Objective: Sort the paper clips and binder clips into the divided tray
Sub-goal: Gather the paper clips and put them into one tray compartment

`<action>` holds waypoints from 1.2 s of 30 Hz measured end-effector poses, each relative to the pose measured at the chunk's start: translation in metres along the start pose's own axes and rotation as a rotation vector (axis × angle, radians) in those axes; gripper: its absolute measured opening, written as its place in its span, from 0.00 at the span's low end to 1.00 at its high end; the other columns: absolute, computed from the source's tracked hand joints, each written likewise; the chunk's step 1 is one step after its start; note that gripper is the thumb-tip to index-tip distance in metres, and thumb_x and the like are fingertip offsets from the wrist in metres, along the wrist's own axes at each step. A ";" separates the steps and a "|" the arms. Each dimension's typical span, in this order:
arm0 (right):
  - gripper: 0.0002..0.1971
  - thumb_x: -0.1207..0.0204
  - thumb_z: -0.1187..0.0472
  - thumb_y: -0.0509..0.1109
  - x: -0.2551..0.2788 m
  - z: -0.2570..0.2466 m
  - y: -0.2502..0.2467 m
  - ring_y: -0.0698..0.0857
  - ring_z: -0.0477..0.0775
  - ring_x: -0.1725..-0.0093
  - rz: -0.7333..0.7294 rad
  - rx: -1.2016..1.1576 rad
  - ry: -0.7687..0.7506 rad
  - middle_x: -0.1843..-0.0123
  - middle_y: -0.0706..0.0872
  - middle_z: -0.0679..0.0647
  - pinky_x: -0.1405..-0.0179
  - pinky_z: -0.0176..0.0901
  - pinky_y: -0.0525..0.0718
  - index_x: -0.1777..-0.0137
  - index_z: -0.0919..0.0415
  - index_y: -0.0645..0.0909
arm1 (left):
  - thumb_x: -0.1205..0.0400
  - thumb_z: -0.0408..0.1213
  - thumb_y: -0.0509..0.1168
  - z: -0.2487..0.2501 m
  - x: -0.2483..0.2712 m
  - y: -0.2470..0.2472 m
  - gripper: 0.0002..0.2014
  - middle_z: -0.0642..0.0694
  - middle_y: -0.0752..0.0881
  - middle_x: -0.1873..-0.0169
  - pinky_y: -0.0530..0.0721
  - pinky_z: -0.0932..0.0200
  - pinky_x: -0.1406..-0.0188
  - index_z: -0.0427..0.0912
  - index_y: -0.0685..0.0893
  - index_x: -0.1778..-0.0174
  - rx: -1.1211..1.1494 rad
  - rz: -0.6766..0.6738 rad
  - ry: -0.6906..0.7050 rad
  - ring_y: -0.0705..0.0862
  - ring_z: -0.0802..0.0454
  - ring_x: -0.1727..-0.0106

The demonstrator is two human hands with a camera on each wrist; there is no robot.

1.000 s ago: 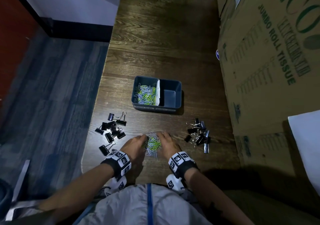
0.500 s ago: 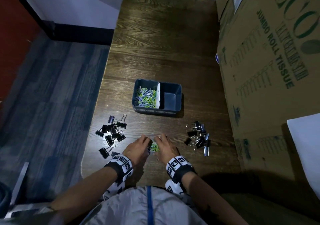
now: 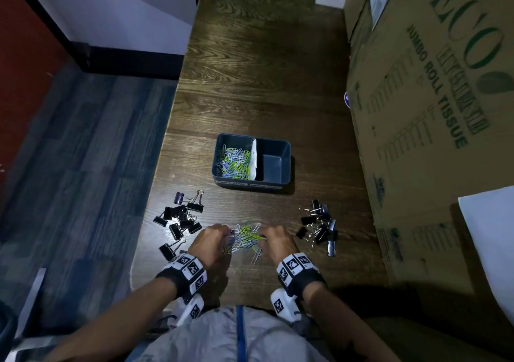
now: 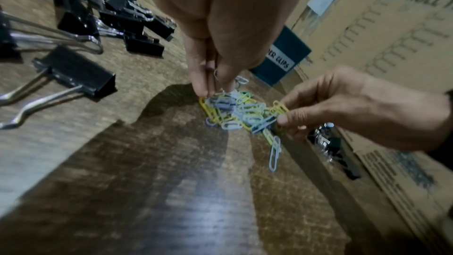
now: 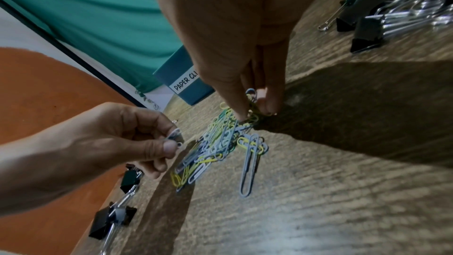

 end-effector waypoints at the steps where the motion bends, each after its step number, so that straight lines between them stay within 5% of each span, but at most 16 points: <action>1: 0.16 0.20 0.55 0.71 0.000 0.004 -0.001 0.85 0.64 0.38 0.008 -0.030 0.017 0.42 0.87 0.61 0.37 0.50 0.83 0.33 0.47 0.84 | 0.29 0.33 0.72 0.000 0.001 -0.004 0.10 0.46 0.87 0.58 0.83 0.58 0.58 0.46 0.85 0.54 0.017 0.016 -0.001 0.86 0.45 0.56; 3: 0.17 0.19 0.57 0.71 0.004 0.006 -0.010 0.85 0.62 0.37 0.014 -0.045 0.002 0.53 0.86 0.49 0.35 0.49 0.82 0.31 0.46 0.84 | 0.29 0.29 0.68 -0.001 0.001 -0.015 0.10 0.48 0.87 0.61 0.83 0.56 0.59 0.48 0.84 0.55 0.069 0.060 0.029 0.85 0.48 0.59; 5: 0.17 0.16 0.60 0.68 0.009 0.009 -0.018 0.83 0.62 0.34 -0.008 -0.030 -0.006 0.60 0.73 0.41 0.32 0.47 0.78 0.28 0.51 0.82 | 0.26 0.26 0.68 0.005 -0.004 -0.030 0.11 0.51 0.86 0.63 0.83 0.58 0.62 0.49 0.83 0.56 0.109 0.115 0.078 0.84 0.54 0.62; 9: 0.14 0.18 0.54 0.70 0.002 0.004 -0.026 0.83 0.61 0.37 -0.026 -0.012 0.044 0.38 0.83 0.59 0.34 0.46 0.79 0.33 0.51 0.85 | 0.21 0.28 0.70 0.034 -0.027 -0.081 0.03 0.50 0.86 0.64 0.80 0.68 0.65 0.41 0.87 0.57 0.128 0.296 0.150 0.81 0.59 0.66; 12: 0.09 0.22 0.54 0.75 -0.009 -0.008 -0.040 0.89 0.54 0.55 -0.013 -0.086 0.018 0.53 0.91 0.56 0.49 0.50 0.88 0.47 0.56 0.90 | 0.19 0.32 0.70 0.050 -0.054 -0.116 0.02 0.48 0.87 0.63 0.79 0.72 0.64 0.40 0.88 0.54 0.133 0.409 0.161 0.83 0.56 0.64; 14: 0.05 0.22 0.58 0.76 -0.012 -0.022 -0.058 0.88 0.50 0.64 0.053 -0.108 -0.043 0.61 0.91 0.54 0.60 0.48 0.89 0.52 0.59 0.91 | 0.21 0.33 0.72 0.056 -0.072 -0.131 0.05 0.45 0.90 0.61 0.87 0.61 0.57 0.39 0.89 0.51 0.160 0.430 0.122 0.86 0.53 0.61; 18: 0.07 0.21 0.63 0.74 -0.024 -0.052 -0.099 0.86 0.49 0.63 0.189 -0.170 -0.173 0.56 0.91 0.56 0.62 0.40 0.83 0.47 0.63 0.90 | 0.26 0.37 0.77 0.054 -0.086 -0.138 0.17 0.43 0.91 0.51 0.88 0.51 0.48 0.40 0.86 0.41 0.129 0.439 0.042 0.88 0.51 0.54; 22: 0.07 0.22 0.59 0.76 -0.051 -0.078 -0.138 0.88 0.54 0.59 0.295 -0.166 -0.212 0.57 0.91 0.56 0.56 0.48 0.88 0.52 0.61 0.91 | 0.21 0.33 0.70 0.040 -0.066 -0.118 0.08 0.48 0.89 0.55 0.89 0.54 0.60 0.46 0.86 0.49 0.051 0.555 0.074 0.87 0.54 0.60; 25: 0.08 0.24 0.59 0.78 -0.066 -0.093 -0.152 0.88 0.55 0.55 0.338 -0.199 -0.229 0.56 0.91 0.58 0.54 0.46 0.86 0.48 0.61 0.91 | 0.22 0.33 0.70 0.027 -0.046 -0.090 0.09 0.49 0.89 0.55 0.83 0.61 0.64 0.48 0.86 0.48 0.022 0.468 0.067 0.87 0.53 0.62; 27: 0.15 0.27 0.61 0.80 -0.069 -0.093 -0.158 0.89 0.54 0.52 0.360 -0.243 -0.217 0.52 0.92 0.54 0.49 0.46 0.86 0.40 0.58 0.89 | 0.22 0.34 0.70 0.017 -0.036 -0.070 0.09 0.50 0.89 0.55 0.84 0.58 0.61 0.49 0.84 0.48 -0.009 0.344 0.059 0.86 0.51 0.60; 30: 0.13 0.28 0.64 0.80 -0.065 -0.083 -0.151 0.88 0.50 0.56 0.374 -0.286 -0.217 0.57 0.90 0.50 0.51 0.43 0.86 0.44 0.56 0.89 | 0.22 0.39 0.70 0.001 -0.022 -0.046 0.11 0.49 0.86 0.51 0.81 0.56 0.59 0.48 0.80 0.45 -0.072 0.143 0.009 0.86 0.46 0.53; 36: 0.19 0.27 0.70 0.77 -0.044 -0.031 -0.063 0.90 0.52 0.54 0.042 -0.217 -0.076 0.51 0.89 0.54 0.53 0.51 0.91 0.37 0.56 0.84 | 0.29 0.52 0.75 -0.019 -0.011 -0.012 0.32 0.47 0.75 0.43 0.83 0.50 0.47 0.54 0.71 0.31 -0.093 -0.152 -0.069 0.83 0.42 0.44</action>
Point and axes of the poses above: each hand's wrist, its own x-axis away from the middle knuckle, its own y-axis out of the palm, z = x × y, the point moved 2 cm from there along -x, towards the middle knuckle
